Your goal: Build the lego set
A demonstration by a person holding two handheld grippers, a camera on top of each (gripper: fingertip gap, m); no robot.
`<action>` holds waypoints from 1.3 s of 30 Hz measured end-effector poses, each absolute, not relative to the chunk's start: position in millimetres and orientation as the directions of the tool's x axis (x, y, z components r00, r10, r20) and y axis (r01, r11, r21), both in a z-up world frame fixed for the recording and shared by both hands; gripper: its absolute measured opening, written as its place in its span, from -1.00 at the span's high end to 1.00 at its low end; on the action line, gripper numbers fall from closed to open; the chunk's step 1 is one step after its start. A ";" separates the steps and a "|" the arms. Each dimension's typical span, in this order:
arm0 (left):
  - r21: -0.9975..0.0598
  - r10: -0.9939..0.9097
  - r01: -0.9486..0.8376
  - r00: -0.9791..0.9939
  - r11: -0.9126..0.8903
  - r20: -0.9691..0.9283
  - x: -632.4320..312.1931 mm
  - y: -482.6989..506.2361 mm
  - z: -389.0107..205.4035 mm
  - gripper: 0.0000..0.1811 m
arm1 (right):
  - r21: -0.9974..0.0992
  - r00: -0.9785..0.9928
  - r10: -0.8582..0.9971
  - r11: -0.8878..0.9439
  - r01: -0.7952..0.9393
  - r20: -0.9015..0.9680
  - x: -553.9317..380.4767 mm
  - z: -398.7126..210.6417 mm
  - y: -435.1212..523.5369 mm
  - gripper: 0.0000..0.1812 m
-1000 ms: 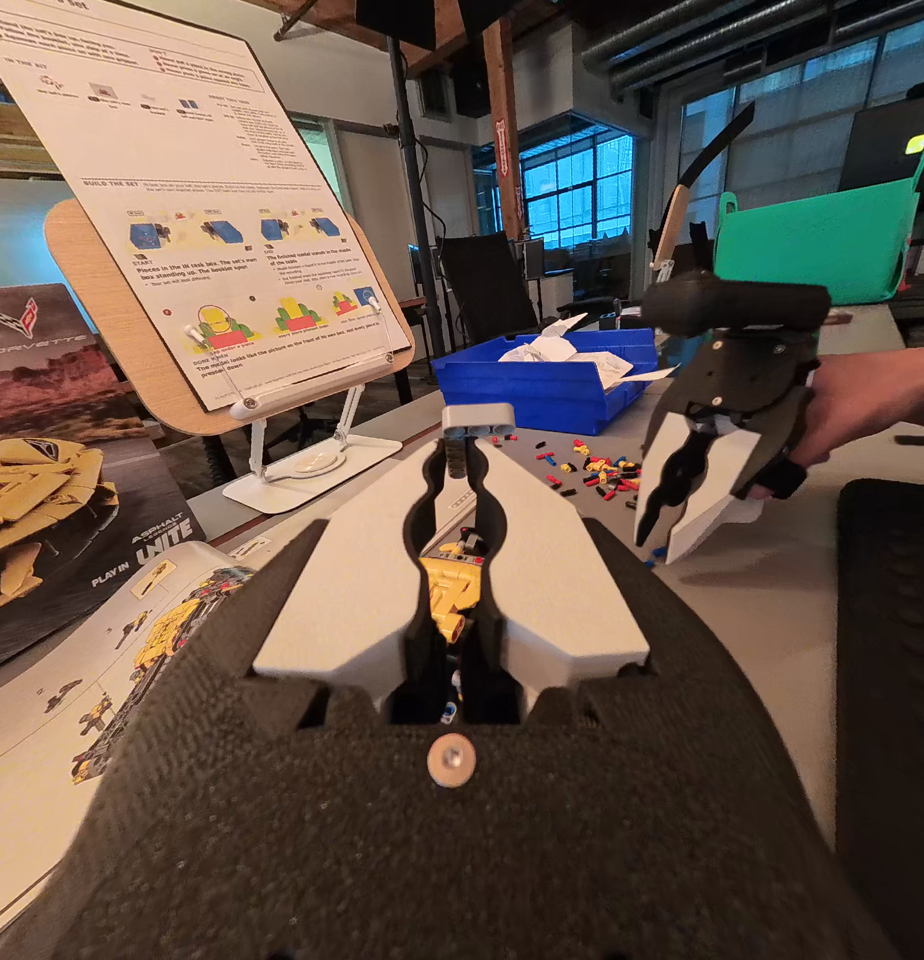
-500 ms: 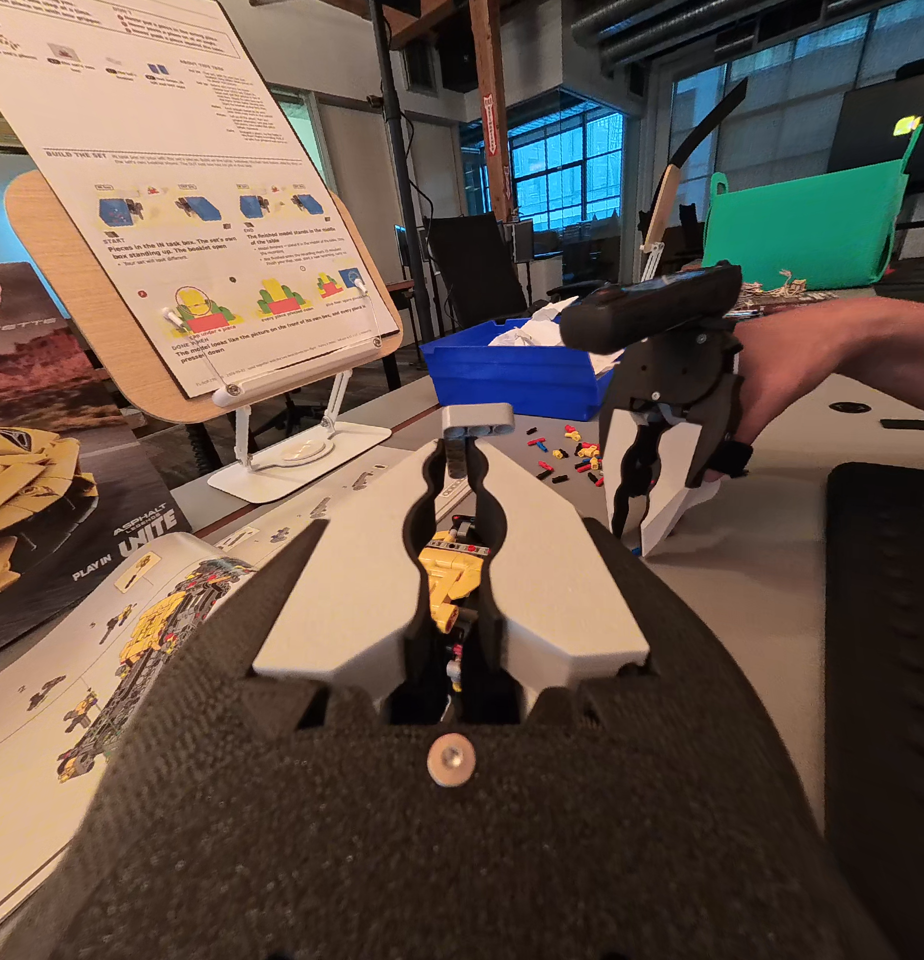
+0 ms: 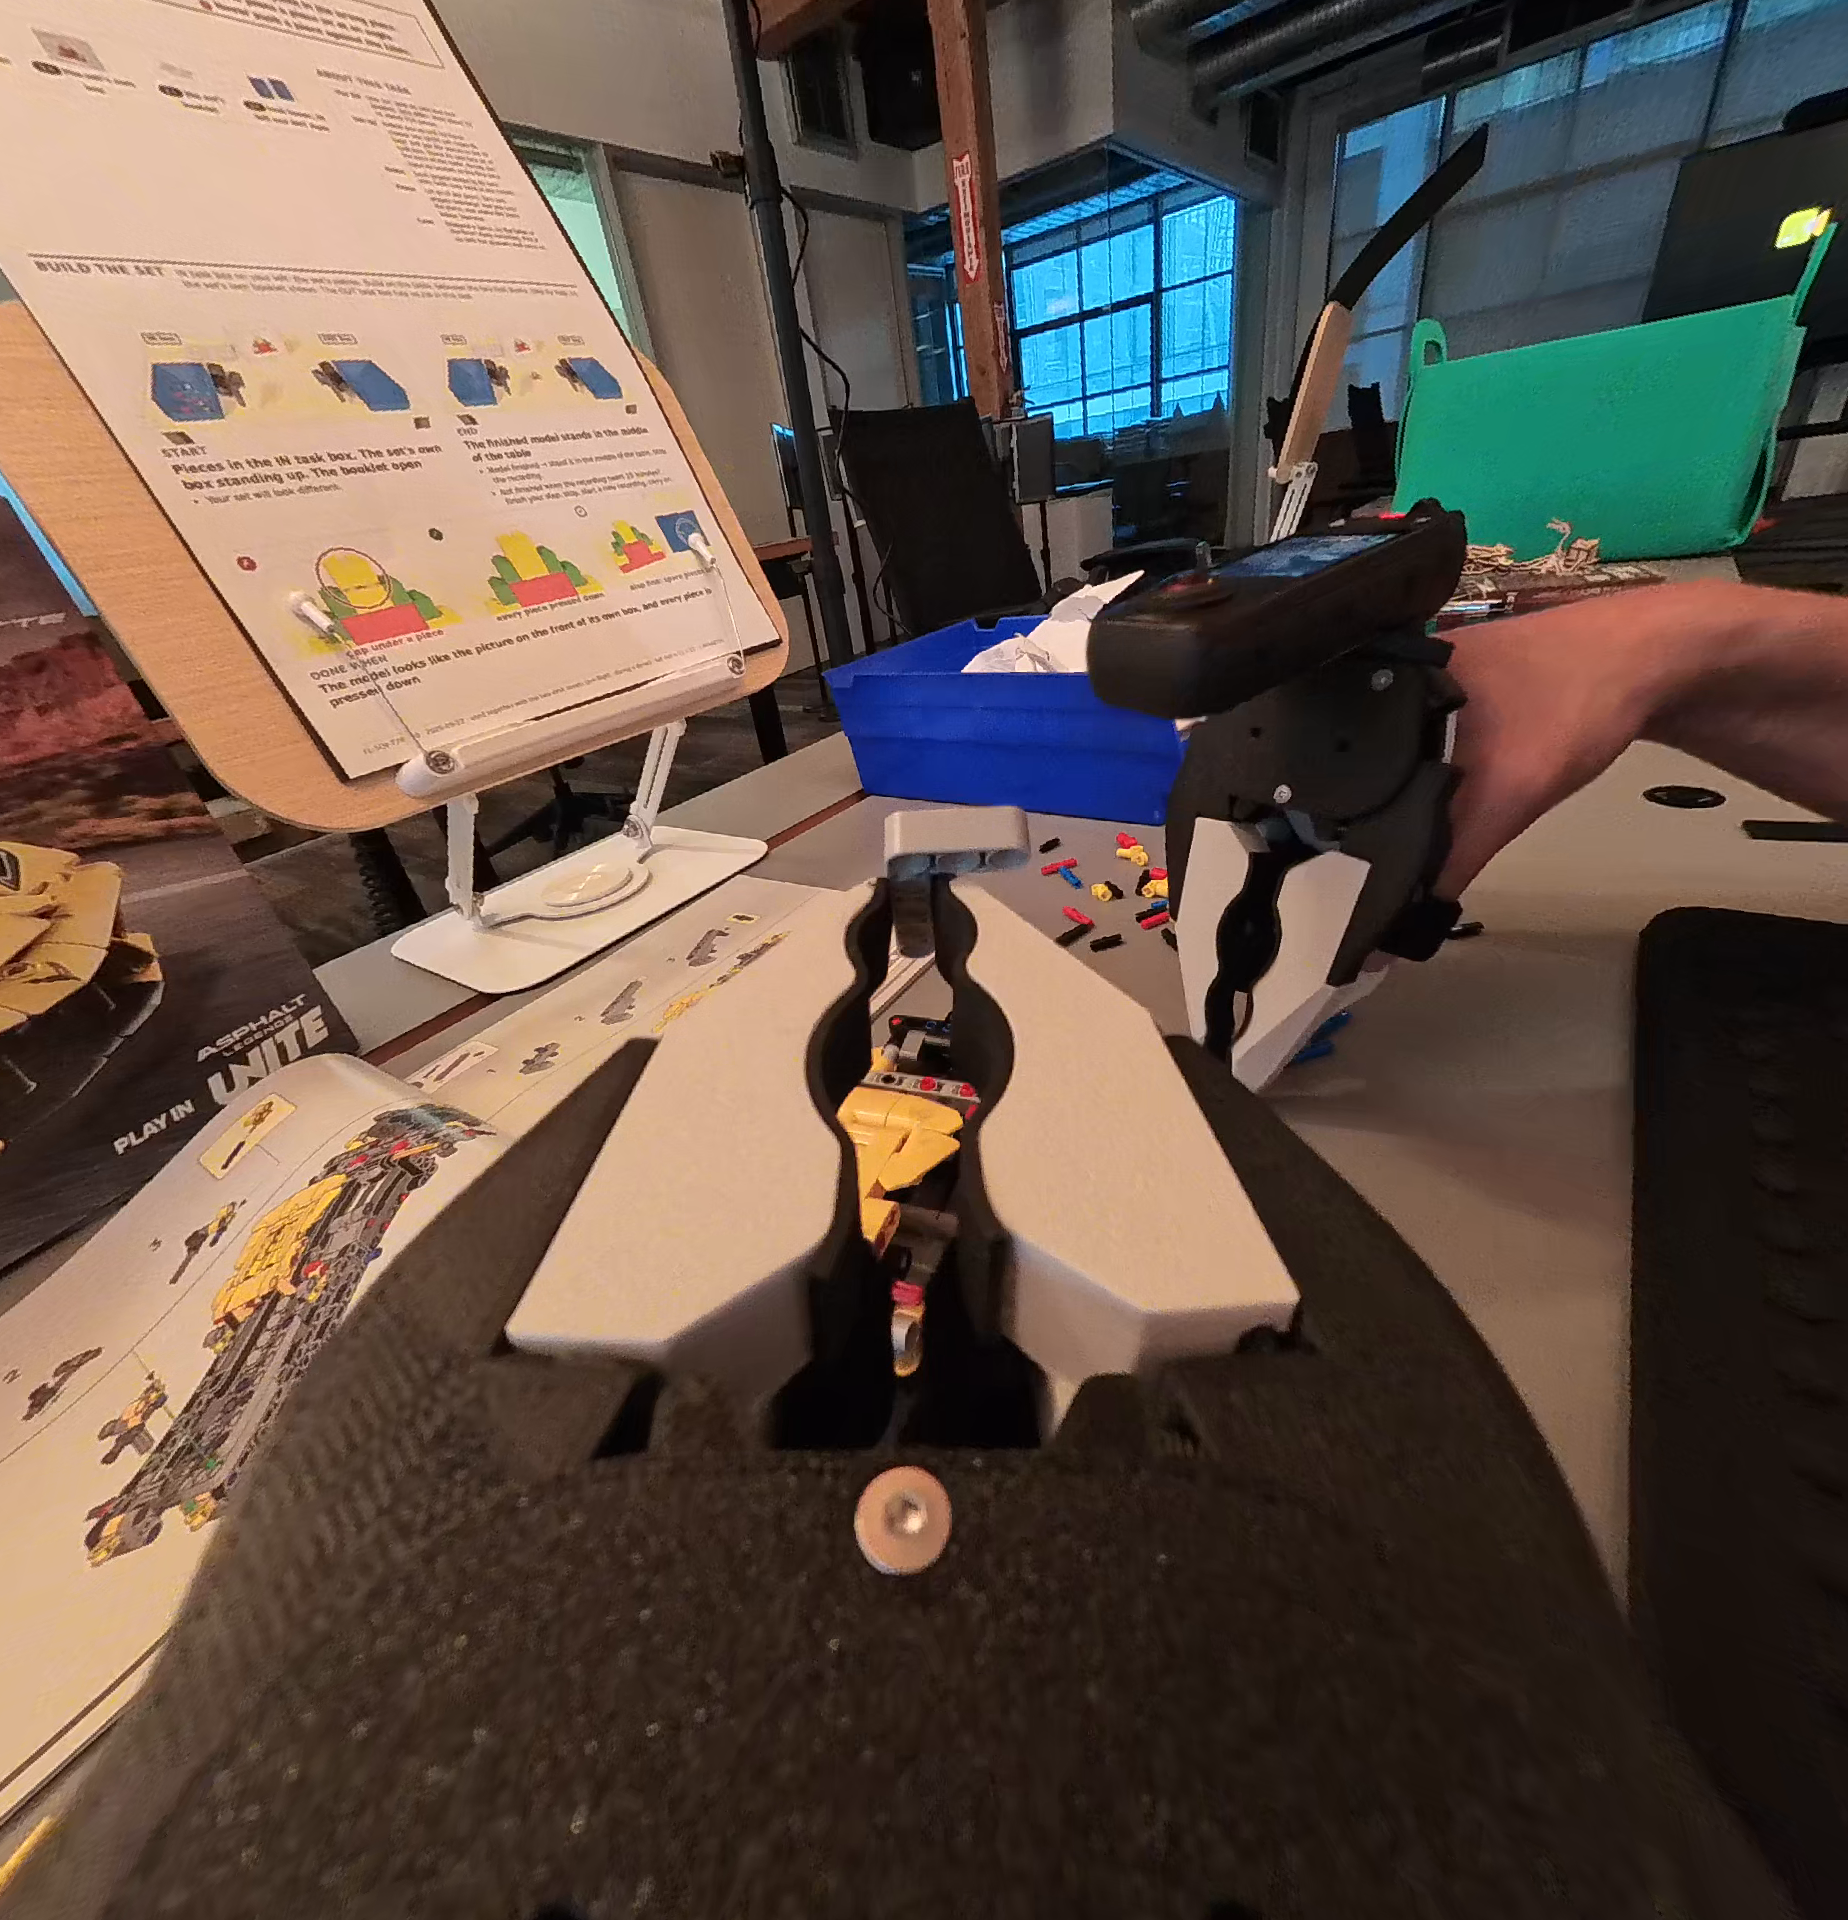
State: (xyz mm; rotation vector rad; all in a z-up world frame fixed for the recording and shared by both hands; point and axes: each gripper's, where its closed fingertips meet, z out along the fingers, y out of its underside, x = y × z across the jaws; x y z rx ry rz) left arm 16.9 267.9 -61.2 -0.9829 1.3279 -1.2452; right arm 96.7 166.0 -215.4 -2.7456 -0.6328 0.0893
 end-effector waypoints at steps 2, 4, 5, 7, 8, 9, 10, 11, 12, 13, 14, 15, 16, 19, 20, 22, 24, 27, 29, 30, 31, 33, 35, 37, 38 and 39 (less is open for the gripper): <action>-0.990 -0.981 0.062 -0.139 0.130 -0.138 18.5 269.3 -63.9 0.92 | -0.347 0.912 0.409 -0.856 0.382 -0.004 99.6 -213.4 166.9 0.97; -0.991 -0.983 0.039 -0.125 0.132 -0.136 20.0 272.6 -67.7 0.92 | -0.429 0.922 0.385 -0.839 0.334 -0.034 98.2 -200.1 168.2 0.96; -0.991 -0.984 0.033 -0.121 0.130 -0.133 20.5 273.8 -68.8 0.92 | -0.481 0.925 0.375 -0.823 0.304 -0.057 95.7 -190.6 168.9 0.96; -0.992 -0.984 0.030 -0.127 0.121 -0.124 20.7 273.1 -69.4 0.92 | -0.522 0.943 0.331 -0.812 0.259 -0.046 104.1 -178.1 165.5 0.96; -0.992 -0.984 0.033 -0.129 0.122 -0.125 20.7 272.2 -68.8 0.92 | -0.536 0.948 0.315 -0.810 0.239 -0.052 107.3 -174.2 162.8 0.96; -0.991 -0.983 0.035 -0.132 0.126 -0.129 20.6 271.1 -68.7 0.92 | -0.562 0.949 0.306 -0.799 0.212 -0.078 107.3 -170.3 161.4 0.96; -0.991 -0.982 0.034 -0.134 0.131 -0.134 20.8 269.9 -68.8 0.92 | -0.596 0.943 0.313 -0.781 0.186 -0.115 104.7 -166.4 161.0 0.96; -0.990 -0.981 0.032 -0.139 0.134 -0.137 21.0 268.4 -69.3 0.92 | -0.646 0.934 0.320 -0.749 0.147 -0.159 101.8 -161.1 162.2 0.96; -0.990 -0.980 0.029 -0.146 0.135 -0.138 21.3 266.7 -70.2 0.92 | -0.686 0.926 0.311 -0.723 0.086 -0.212 101.8 -156.4 163.4 0.96; -0.990 -0.979 0.026 -0.150 0.139 -0.141 21.7 265.3 -71.1 0.92 | -0.709 0.912 0.298 -0.706 0.012 -0.281 102.5 -152.2 163.2 0.96; -0.989 -0.977 0.022 -0.152 0.146 -0.147 22.1 264.3 -72.2 0.92 | -0.732 0.889 0.290 -0.677 -0.071 -0.354 103.2 -145.9 163.8 0.96; -0.988 -0.976 0.016 -0.155 0.154 -0.154 22.5 263.2 -73.6 0.92 | -0.754 0.867 0.281 -0.639 -0.151 -0.412 106.5 -139.6 165.5 0.96; -0.987 -0.974 0.010 -0.157 0.160 -0.160 23.1 262.3 -75.2 0.92 | -0.767 0.838 0.279 -0.599 -0.229 -0.468 109.7 -133.7 166.6 0.96; -0.984 -0.971 0.004 -0.165 0.175 -0.174 23.7 259.2 -77.3 0.92 | -0.755 0.781 0.250 -0.532 -0.383 -0.573 122.3 -132.4 167.3 0.96; -0.984 -0.969 -0.003 -0.173 0.178 -0.174 24.2 257.6 -79.1 0.92 | -0.759 0.771 0.257 -0.511 -0.403 -0.582 123.0 -131.0 167.1 0.96; -0.983 -0.964 -0.026 -0.199 0.183 -0.174 25.8 252.1 -84.8 0.92 | -0.768 0.725 0.308 -0.438 -0.467 -0.616 117.7 -112.2 168.8 0.96; -0.979 -0.956 -0.049 -0.232 0.196 -0.180 27.5 243.1 -90.6 0.92 | -0.749 0.662 0.355 -0.384 -0.540 -0.660 106.5 -90.3 175.2 0.96; -0.978 -0.940 -0.048 -0.292 0.202 -0.180 28.0 226.2 -92.5 0.92 | -0.739 0.614 0.412 -0.323 -0.591 -0.673 78.7 -66.2 192.6 0.96; -0.983 -0.937 -0.040 -0.311 0.177 -0.156 27.9 220.2 -90.1 0.92 | -0.743 0.616 0.431 -0.253 -0.619 -0.660 62.0 -51.4 208.3 0.97; -0.987 -0.938 -0.031 -0.317 0.156 -0.138 27.2 219.3 -87.1 0.92 | -0.741 0.610 0.445 -0.221 -0.635 -0.656 53.7 -44.6 215.0 0.96; -0.991 -0.940 -0.016 -0.318 0.135 -0.123 26.3 219.4 -83.3 0.92 | -0.726 0.590 0.463 -0.200 -0.658 -0.662 45.2 -38.6 220.5 0.97; -0.994 -0.943 0.036 -0.315 0.100 -0.106 22.8 220.9 -72.0 0.92 | -0.696 0.574 0.467 -0.136 -0.705 -0.672 36.1 -32.7 231.2 0.97; -0.994 -0.944 0.090 -0.316 0.067 -0.093 19.2 221.0 -61.3 0.92 | -0.672 0.567 0.465 -0.085 -0.736 -0.680 30.5 -30.8 238.8 0.97; -0.992 -0.947 0.101 -0.303 0.077 -0.104 19.0 221.7 -59.5 0.92 | -0.658 0.566 0.468 -0.045 -0.752 -0.679 26.0 -27.7 243.1 0.97; -0.991 -0.947 0.105 -0.304 0.079 -0.108 18.7 220.8 -58.8 0.92 | -0.662 0.578 0.464 -0.025 -0.749 -0.672 25.0 -26.3 244.2 0.97; -0.991 -0.948 0.113 -0.302 0.074 -0.105 18.4 220.4 -57.1 0.92 | -0.671 0.593 0.459 -0.011 -0.741 -0.662 24.0 -25.3 244.8 0.99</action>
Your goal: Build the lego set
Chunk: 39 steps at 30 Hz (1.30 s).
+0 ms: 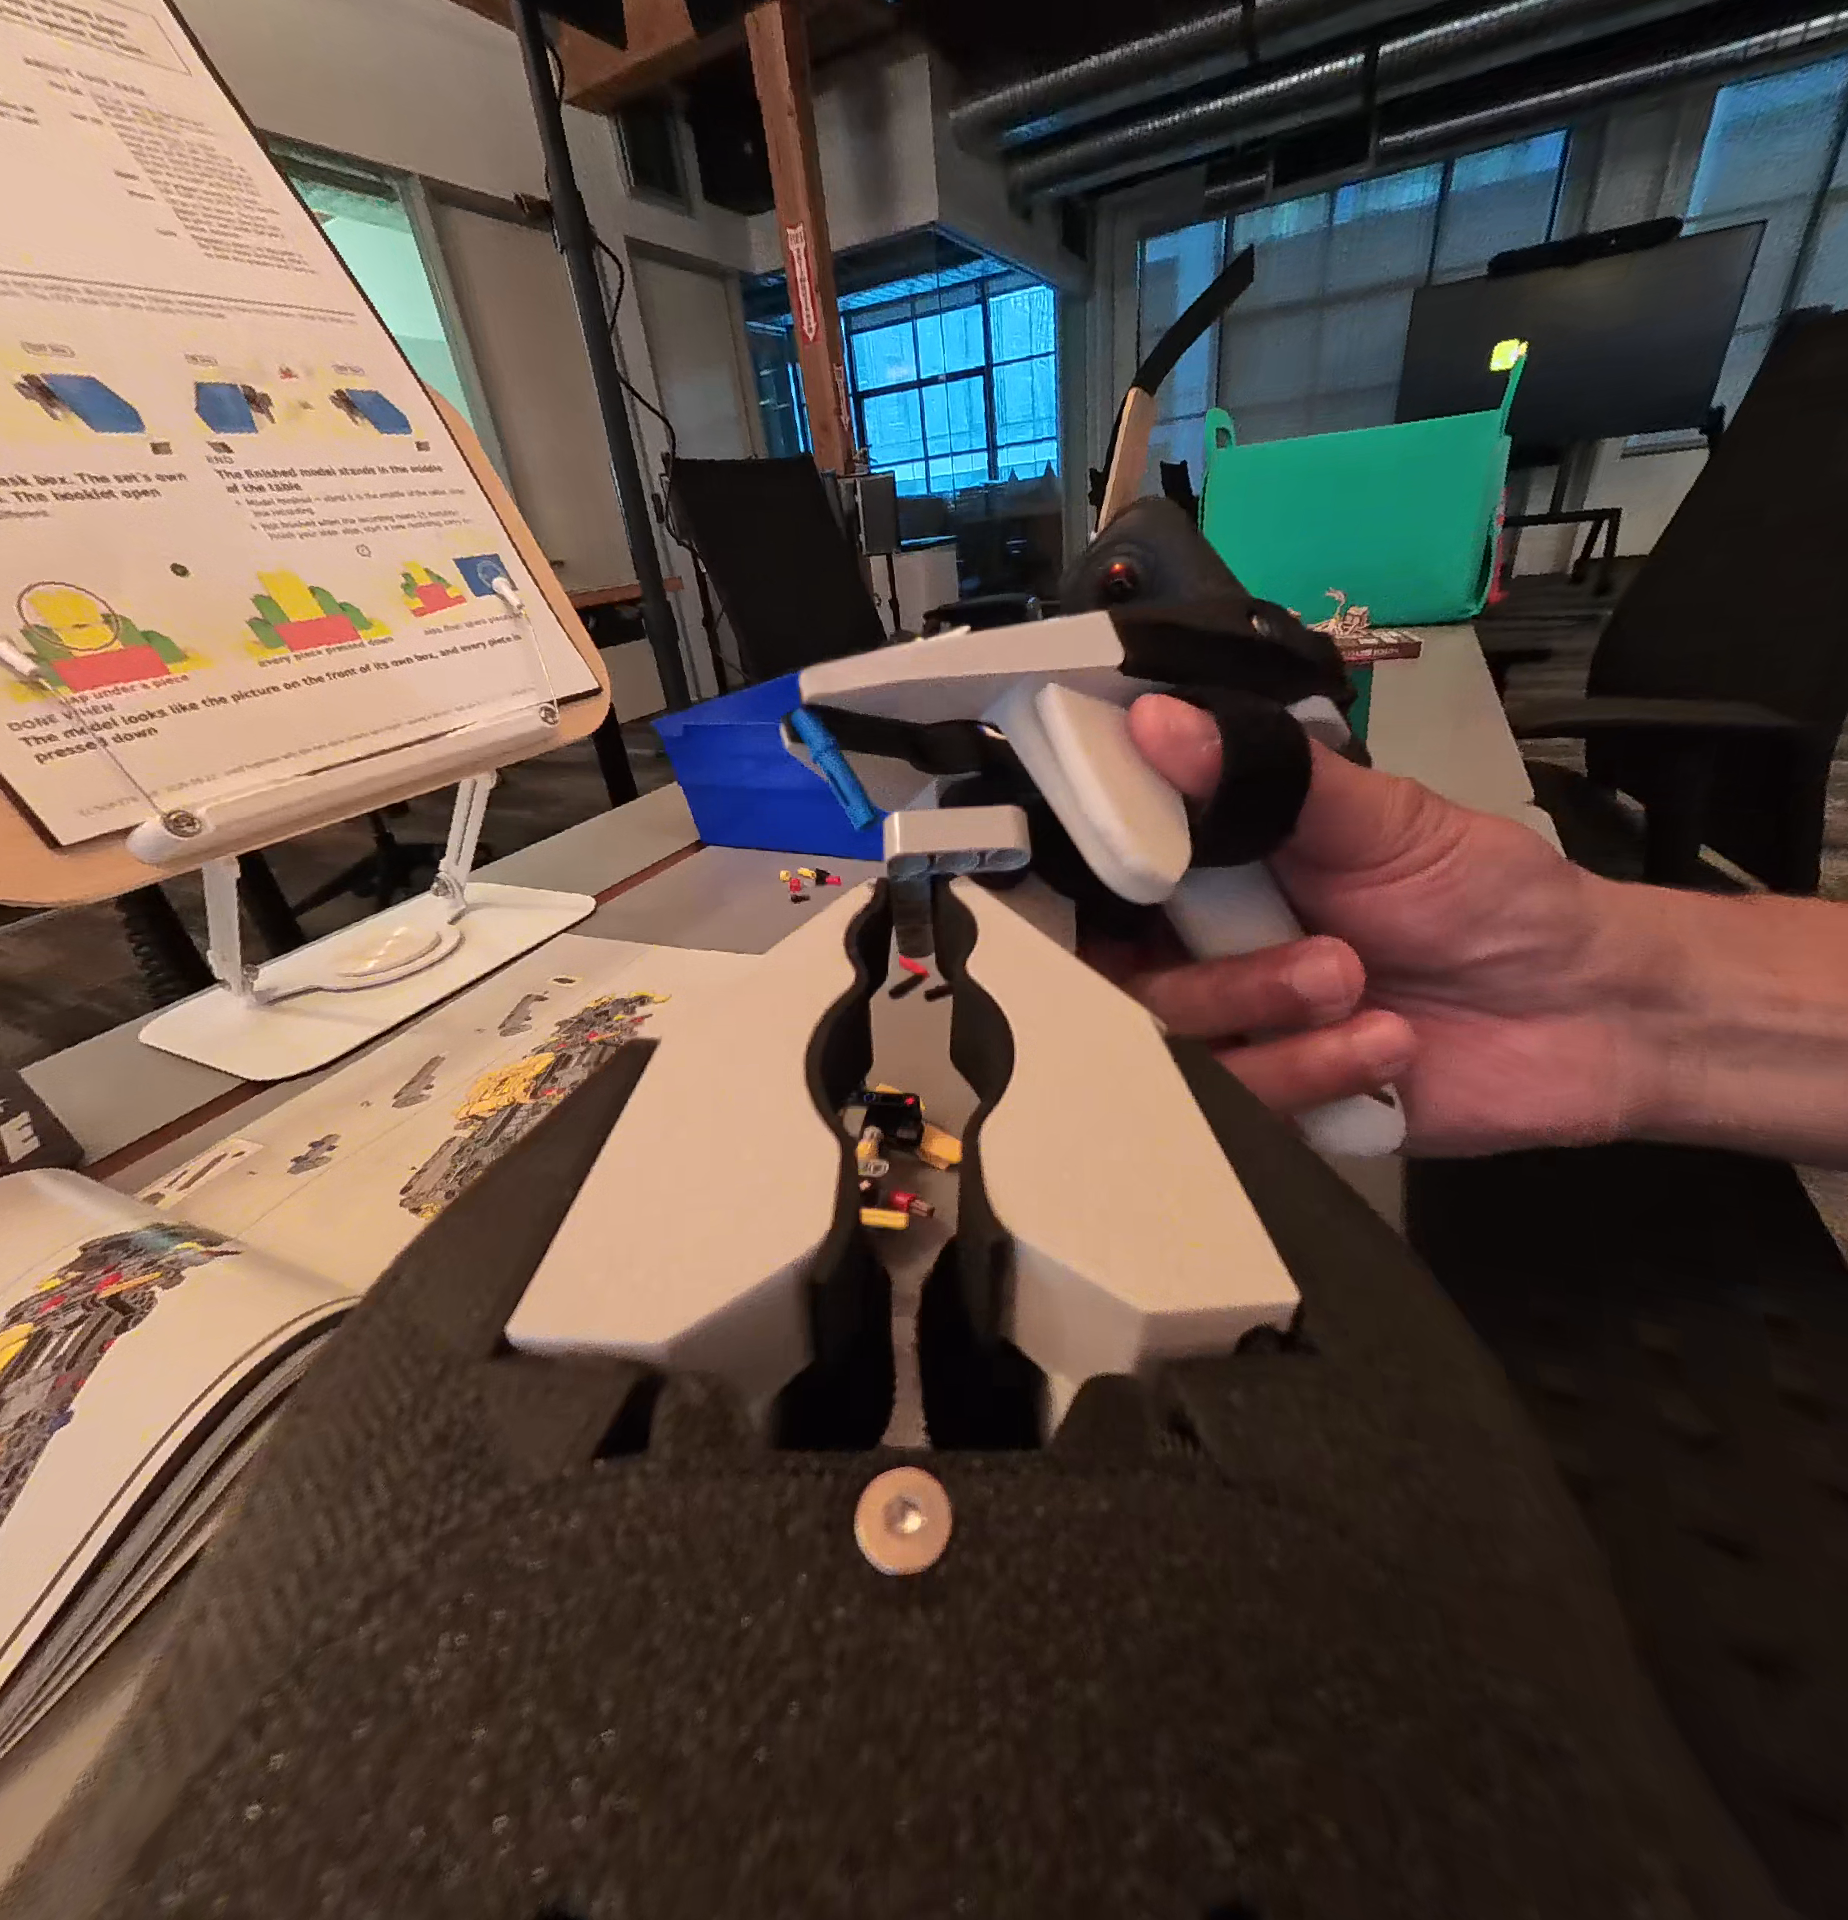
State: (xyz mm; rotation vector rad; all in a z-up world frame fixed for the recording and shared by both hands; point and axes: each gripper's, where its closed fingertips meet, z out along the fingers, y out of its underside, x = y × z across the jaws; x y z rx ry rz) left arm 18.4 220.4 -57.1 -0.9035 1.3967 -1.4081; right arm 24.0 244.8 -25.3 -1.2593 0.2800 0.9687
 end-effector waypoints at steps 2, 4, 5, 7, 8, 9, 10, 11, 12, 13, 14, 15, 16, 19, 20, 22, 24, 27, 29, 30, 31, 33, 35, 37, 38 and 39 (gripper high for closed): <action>-0.991 -0.948 0.124 -0.306 0.055 -0.091 17.5 219.8 -54.1 0.92 | -0.688 0.612 0.459 0.002 -0.726 -0.644 20.6 -22.5 244.2 0.98; -0.991 -0.950 0.125 -0.304 0.039 -0.075 17.7 221.1 -52.8 0.92 | -0.700 0.623 0.462 0.005 -0.714 -0.632 17.4 -20.3 243.5 0.98; -0.991 -0.949 0.127 -0.309 0.029 -0.068 17.3 220.8 -51.8 0.92 | -0.704 0.624 0.459 -0.004 -0.710 -0.632 15.6 -21.2 243.9 0.97; -0.991 -0.949 0.134 -0.310 0.012 -0.053 16.8 221.4 -49.6 0.92 | -0.697 0.619 0.462 0.002 -0.717 -0.636 14.9 -20.4 243.4 0.98; -0.990 -0.951 0.139 -0.306 0.006 -0.049 16.6 222.5 -48.2 0.92 | -0.699 0.619 0.458 -0.006 -0.715 -0.638 14.4 -22.0 243.7 0.98; -0.990 -0.950 0.139 -0.308 0.001 -0.045 16.3 223.2 -47.9 0.92 | -0.698 0.618 0.463 -0.003 -0.716 -0.636 14.1 -21.7 243.0 0.98; -0.991 -0.949 0.134 -0.312 -0.004 -0.038 16.5 223.6 -48.8 0.92 | -0.693 0.611 0.465 -0.008 -0.721 -0.641 13.9 -22.2 242.8 0.98; -0.991 -0.950 0.130 -0.309 -0.006 -0.035 16.7 224.3 -49.4 0.92 | -0.687 0.606 0.464 -0.009 -0.726 -0.646 14.5 -22.6 242.6 0.97; -0.991 -0.950 0.132 -0.310 -0.005 -0.036 16.4 224.2 -48.9 0.92 | -0.684 0.602 0.468 -0.006 -0.730 -0.647 14.8 -22.3 241.9 0.97; -0.991 -0.950 0.134 -0.309 -0.001 -0.041 16.2 224.0 -48.6 0.92 | -0.680 0.598 0.470 -0.007 -0.734 -0.650 15.3 -22.5 241.0 0.97; -0.991 -0.951 0.132 -0.305 0.004 -0.045 16.5 224.4 -49.3 0.92 | -0.677 0.595 0.468 -0.009 -0.736 -0.653 15.8 -23.1 240.3 0.97; -0.991 -0.950 0.130 -0.308 0.005 -0.045 16.5 224.0 -49.7 0.92 | -0.677 0.593 0.469 -0.015 -0.736 -0.655 15.9 -23.5 239.5 0.97; -0.991 -0.950 0.131 -0.310 0.000 -0.041 16.3 224.0 -49.3 0.92 | -0.678 0.593 0.469 -0.017 -0.735 -0.654 16.5 -23.7 238.5 0.96; -0.991 -0.952 0.136 -0.304 0.002 -0.043 16.0 225.5 -48.4 0.92 | -0.683 0.596 0.464 -0.027 -0.730 -0.656 18.4 -25.5 236.0 0.96; -0.991 -0.952 0.135 -0.304 0.000 -0.041 16.0 226.2 -48.7 0.92 | -0.686 0.599 0.458 -0.031 -0.727 -0.656 19.4 -27.1 235.2 0.96; -0.991 -0.950 0.131 -0.309 -0.002 -0.039 16.0 225.6 -49.4 0.92 | -0.681 0.591 0.461 -0.041 -0.731 -0.662 19.9 -29.0 233.8 0.96; -0.992 -0.949 0.128 -0.310 0.015 -0.055 16.2 223.9 -50.7 0.92 | -0.679 0.586 0.459 -0.052 -0.732 -0.667 20.8 -31.0 233.1 0.96; -0.992 -0.949 0.120 -0.308 0.035 -0.071 16.9 222.7 -53.4 0.92 | -0.693 0.591 0.456 -0.087 -0.715 -0.666 22.1 -35.2 231.1 0.97; -0.992 -0.949 0.122 -0.306 0.034 -0.071 16.8 223.5 -52.9 0.92 | -0.709 0.591 0.456 -0.139 -0.691 -0.665 21.2 -40.0 228.9 0.96; -0.992 -0.949 0.123 -0.309 0.031 -0.068 16.6 223.5 -52.7 0.92 | -0.713 0.585 0.463 -0.165 -0.682 -0.666 19.6 -41.3 227.6 0.96; -0.992 -0.946 0.120 -0.318 0.032 -0.069 16.3 222.2 -53.2 0.92 | -0.714 0.580 0.468 -0.178 -0.677 -0.667 19.1 -41.2 226.1 0.96; -0.992 -0.944 0.115 -0.319 0.054 -0.088 16.5 220.5 -55.6 0.92 | -0.726 0.585 0.473 -0.197 -0.659 -0.659 18.6 -41.0 224.0 0.96; -0.991 -0.941 0.112 -0.323 0.068 -0.101 16.5 219.4 -57.1 0.92 | -0.740 0.590 0.477 -0.228 -0.633 -0.652 17.5 -42.3 221.8 0.96; -0.991 -0.941 0.107 -0.322 0.078 -0.108 17.2 218.9 -58.7 0.92 | -0.746 0.591 0.477 -0.255 -0.615 -0.650 16.9 -44.7 219.9 0.96; -0.991 -0.939 0.102 -0.325 0.086 -0.115 17.5 217.9 -60.1 0.92 | -0.749 0.597 0.471 -0.262 -0.609 -0.649 17.9 -46.1 219.3 0.96; -0.991 -0.938 0.093 -0.324 0.101 -0.126 18.3 217.1 -62.3 0.92 | -0.758 0.612 0.460 -0.263 -0.598 -0.643 20.0 -47.8 218.9 0.96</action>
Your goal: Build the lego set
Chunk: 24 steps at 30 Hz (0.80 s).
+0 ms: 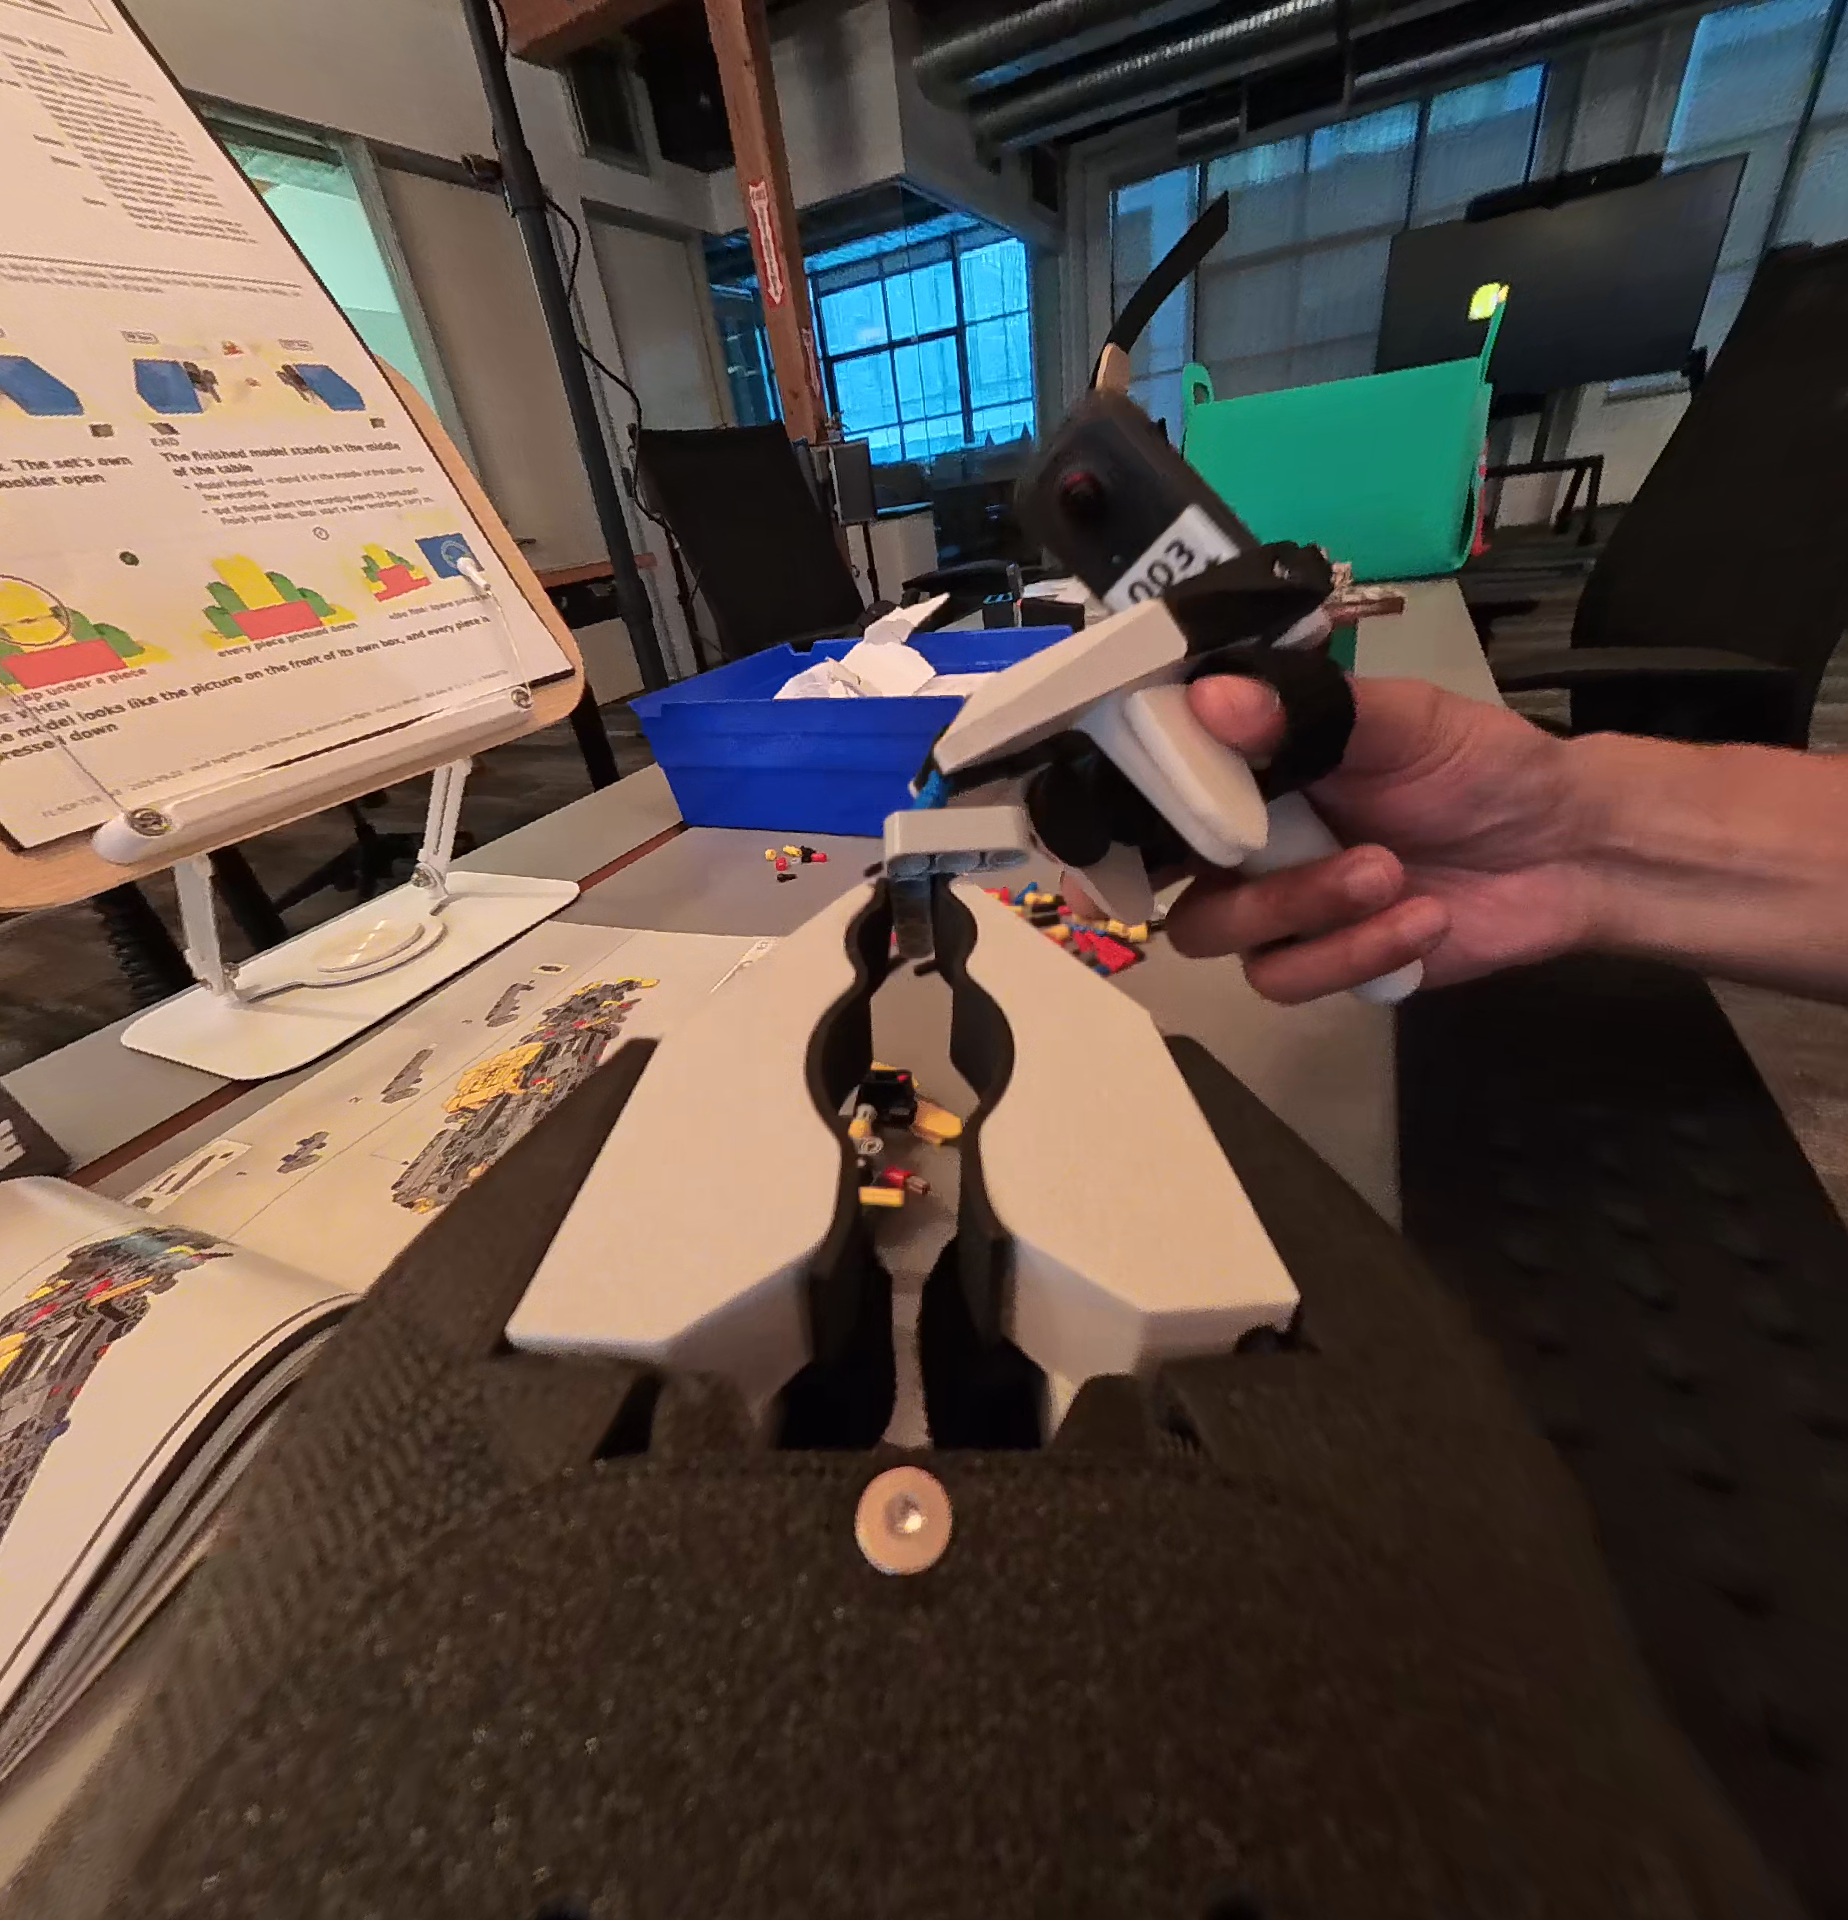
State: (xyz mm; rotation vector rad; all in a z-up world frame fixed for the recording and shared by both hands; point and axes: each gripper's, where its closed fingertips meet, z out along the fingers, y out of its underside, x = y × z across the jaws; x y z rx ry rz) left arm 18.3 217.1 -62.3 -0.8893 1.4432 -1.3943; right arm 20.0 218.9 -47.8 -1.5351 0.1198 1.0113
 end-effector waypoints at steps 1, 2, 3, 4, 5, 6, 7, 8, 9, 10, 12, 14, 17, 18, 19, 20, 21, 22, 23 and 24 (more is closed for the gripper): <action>-0.989 -0.937 0.088 -0.321 0.119 -0.141 19.1 216.3 -64.4 0.92 | -0.768 0.628 0.453 -0.263 -0.583 -0.632 22.0 -48.6 217.4 0.96; -0.987 -0.935 0.082 -0.319 0.135 -0.155 19.7 215.3 -66.6 0.92 | -0.779 0.646 0.443 -0.266 -0.568 -0.622 24.9 -49.4 215.7 0.96; -0.986 -0.934 0.074 -0.319 0.147 -0.163 20.4 214.7 -68.8 0.92 | -0.792 0.669 0.428 -0.262 -0.552 -0.608 29.6 -49.3 213.6 0.96; -0.986 -0.933 0.063 -0.320 0.155 -0.167 21.3 214.2 -71.4 0.92 | -0.805 0.691 0.415 -0.262 -0.533 -0.592 34.6 -48.9 210.7 0.96; -0.986 -0.933 0.054 -0.318 0.160 -0.169 22.1 214.6 -73.3 0.92 | -0.821 0.720 0.394 -0.275 -0.500 -0.571 40.0 -50.7 207.4 0.96; -0.986 -0.935 0.049 -0.313 0.162 -0.169 22.7 215.8 -74.1 0.92 | -0.845 0.772 0.353 -0.302 -0.441 -0.529 48.7 -56.5 203.8 0.96; -0.986 -0.937 0.044 -0.308 0.161 -0.166 23.2 217.4 -74.8 0.92 | -0.868 0.833 0.303 -0.344 -0.358 -0.464 60.1 -65.6 199.3 0.96; -0.987 -0.938 0.036 -0.306 0.158 -0.161 23.7 218.9 -75.9 0.92 | -0.870 0.886 0.248 -0.413 -0.269 -0.391 73.7 -78.7 193.4 0.96; -0.987 -0.940 0.028 -0.302 0.156 -0.157 24.2 220.3 -77.0 0.92 | -0.845 0.933 0.189 -0.505 -0.175 -0.306 90.5 -95.4 185.6 0.96; -0.988 -0.942 0.027 -0.296 0.154 -0.156 24.5 221.7 -76.8 0.92 | -0.807 0.961 0.151 -0.581 -0.102 -0.230 106.1 -108.2 177.0 0.96; -0.988 -0.944 0.030 -0.291 0.152 -0.154 24.5 222.6 -75.8 0.92 | -0.707 0.979 0.144 -0.707 0.001 -0.142 125.8 -129.2 161.9 0.96; -0.988 -0.944 0.022 -0.290 0.155 -0.155 25.2 222.4 -77.4 0.92 | -0.582 0.984 0.174 -0.805 0.114 -0.047 142.4 -154.0 146.4 0.96; -0.986 -0.945 0.024 -0.282 0.167 -0.167 25.2 223.1 -77.6 0.92 | -0.479 0.970 0.241 -0.854 0.201 -0.023 145.4 -176.4 132.6 0.96; -0.986 -0.945 0.022 -0.282 0.165 -0.165 25.2 223.6 -77.9 0.92 | -0.460 0.966 0.257 -0.861 0.219 -0.020 144.9 -180.8 129.2 0.96; -0.986 -0.946 0.022 -0.281 0.164 -0.164 25.2 224.0 -77.8 0.92 | -0.445 0.964 0.264 -0.866 0.229 -0.018 144.7 -183.6 127.0 0.96; -0.986 -0.946 0.023 -0.280 0.164 -0.164 25.2 224.3 -77.7 0.92 | -0.445 0.962 0.271 -0.865 0.233 -0.022 142.8 -184.7 126.7 0.96; -0.986 -0.946 0.023 -0.280 0.164 -0.163 25.2 224.4 -77.7 0.92 | -0.439 0.960 0.278 -0.866 0.240 -0.023 141.4 -186.1 125.9 0.96; -0.986 -0.946 0.023 -0.281 0.164 -0.163 25.2 224.3 -77.6 0.92 | -0.421 0.959 0.282 -0.871 0.254 -0.005 143.0 -188.8 124.2 0.96; -0.986 -0.945 0.022 -0.282 0.164 -0.164 25.1 223.9 -77.7 0.92 | -0.405 0.958 0.288 -0.874 0.269 0.015 144.9 -191.6 122.8 0.96; -0.986 -0.945 0.022 -0.283 0.166 -0.165 25.2 223.7 -78.0 0.92 | -0.397 0.955 0.296 -0.874 0.280 0.021 144.8 -193.8 121.5 0.96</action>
